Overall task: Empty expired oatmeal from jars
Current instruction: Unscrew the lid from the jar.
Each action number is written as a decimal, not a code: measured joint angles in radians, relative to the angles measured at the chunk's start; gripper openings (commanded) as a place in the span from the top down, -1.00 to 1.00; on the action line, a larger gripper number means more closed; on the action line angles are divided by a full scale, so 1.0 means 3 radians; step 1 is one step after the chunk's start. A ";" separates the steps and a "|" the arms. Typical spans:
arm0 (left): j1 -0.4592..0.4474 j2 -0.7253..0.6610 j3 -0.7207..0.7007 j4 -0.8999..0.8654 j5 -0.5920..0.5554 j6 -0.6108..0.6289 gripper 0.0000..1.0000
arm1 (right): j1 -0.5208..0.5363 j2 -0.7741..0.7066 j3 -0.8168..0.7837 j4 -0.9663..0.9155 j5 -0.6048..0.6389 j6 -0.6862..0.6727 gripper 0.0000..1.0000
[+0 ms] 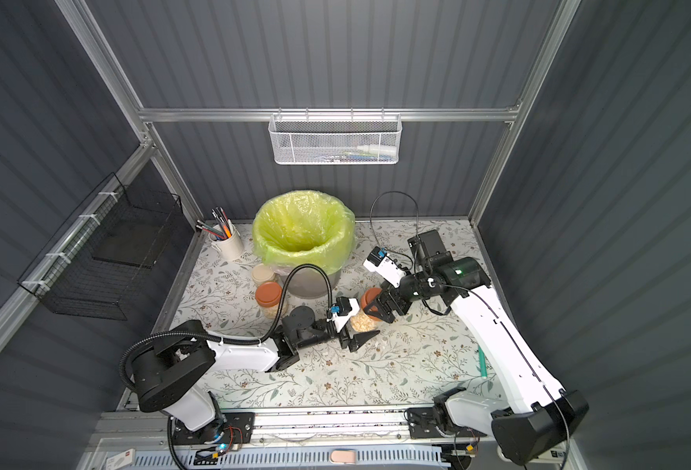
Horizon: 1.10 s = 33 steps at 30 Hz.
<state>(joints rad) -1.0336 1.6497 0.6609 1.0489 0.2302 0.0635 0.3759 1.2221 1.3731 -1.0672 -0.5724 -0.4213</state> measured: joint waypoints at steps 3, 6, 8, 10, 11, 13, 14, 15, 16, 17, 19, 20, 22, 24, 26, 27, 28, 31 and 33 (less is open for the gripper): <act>0.0000 0.0000 0.0000 0.0001 -0.0001 0.0010 0.39 | 0.0000 0.0000 0.0011 0.0013 0.0011 -0.0023 -0.98; 0.0000 0.0000 0.0000 0.0005 -0.0003 0.0013 0.39 | 0.0000 -0.0006 0.0011 0.0013 0.0013 -0.0025 -0.98; 0.0000 0.0000 0.0000 0.0022 -0.0003 0.0013 0.39 | -0.0008 -0.0045 0.0008 0.0019 0.0014 -0.0025 -0.98; 0.0000 0.0000 0.0000 0.0034 -0.0004 0.0015 0.39 | -0.0025 -0.0128 -0.0015 0.0042 0.0013 -0.0024 -0.98; 0.0000 0.0000 0.0000 0.0037 -0.0004 0.0020 0.39 | -0.0031 -0.0187 -0.0033 0.0056 0.0013 -0.0023 -0.98; 0.0000 0.0000 0.0000 0.0043 -0.0005 0.0025 0.40 | -0.0048 -0.0332 -0.0085 0.0107 0.0031 -0.0018 -0.98; 0.0000 0.0000 0.0000 0.0045 -0.0006 0.0027 0.40 | -0.0053 -0.0406 -0.0107 0.0128 0.0050 -0.0015 -0.98; 0.0000 0.0000 0.0000 0.0047 -0.0010 0.0028 0.40 | -0.0062 -0.0479 -0.0126 0.0154 0.0070 -0.0008 -0.98; 0.0000 0.0000 -0.0001 0.0047 -0.0015 0.0036 0.39 | -0.0076 -0.0543 -0.0141 0.0186 0.0089 0.0000 -0.98; 0.0000 0.0000 -0.0001 0.0047 -0.0018 0.0036 0.39 | -0.0099 -0.0605 -0.0158 0.0225 0.0111 0.0011 -0.98; 0.0000 0.0000 -0.0001 0.0047 -0.0031 0.0037 0.39 | -0.0151 -0.0678 -0.0170 0.0289 0.0153 0.0090 -0.98; 0.0000 0.0000 -0.0004 0.0047 -0.0041 0.0041 0.39 | -0.0189 -0.0693 -0.0159 0.0304 0.0158 0.0168 -0.98; 0.0000 0.0000 -0.0005 0.0046 -0.0081 0.0075 0.39 | -0.0286 -0.0649 -0.0038 0.0263 0.0167 0.0420 -0.98; 0.0000 0.0000 -0.0005 0.0039 -0.0118 0.0130 0.39 | -0.0356 -0.0514 0.0209 0.0159 0.0188 0.0710 -0.92; 0.0000 0.0000 -0.0005 0.0019 -0.0148 0.0184 0.39 | -0.0393 -0.0345 0.0470 0.0034 0.0186 0.1059 -0.85; 0.0000 0.0000 -0.0005 0.0011 -0.0160 0.0203 0.39 | -0.0395 -0.0296 0.0525 -0.0025 0.0146 0.1165 -0.90; 0.0000 0.0000 -0.0005 -0.0005 -0.0179 0.0229 0.38 | -0.0393 -0.0270 0.0528 -0.0084 0.0104 0.1298 -0.93; 0.0000 0.0000 -0.0005 -0.0039 -0.0225 0.0286 0.38 | -0.0378 -0.0347 0.0285 -0.0193 0.0097 0.1788 -0.98; 0.0000 0.0000 -0.0005 -0.0061 -0.0264 0.0327 0.38 | -0.0379 -0.0417 0.0202 -0.0350 0.0142 0.2172 -0.97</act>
<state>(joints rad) -1.0336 1.6497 0.6594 1.0306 0.1509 0.1616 0.2623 1.0969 1.4338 -1.1721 -0.5297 0.2302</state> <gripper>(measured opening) 0.875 0.989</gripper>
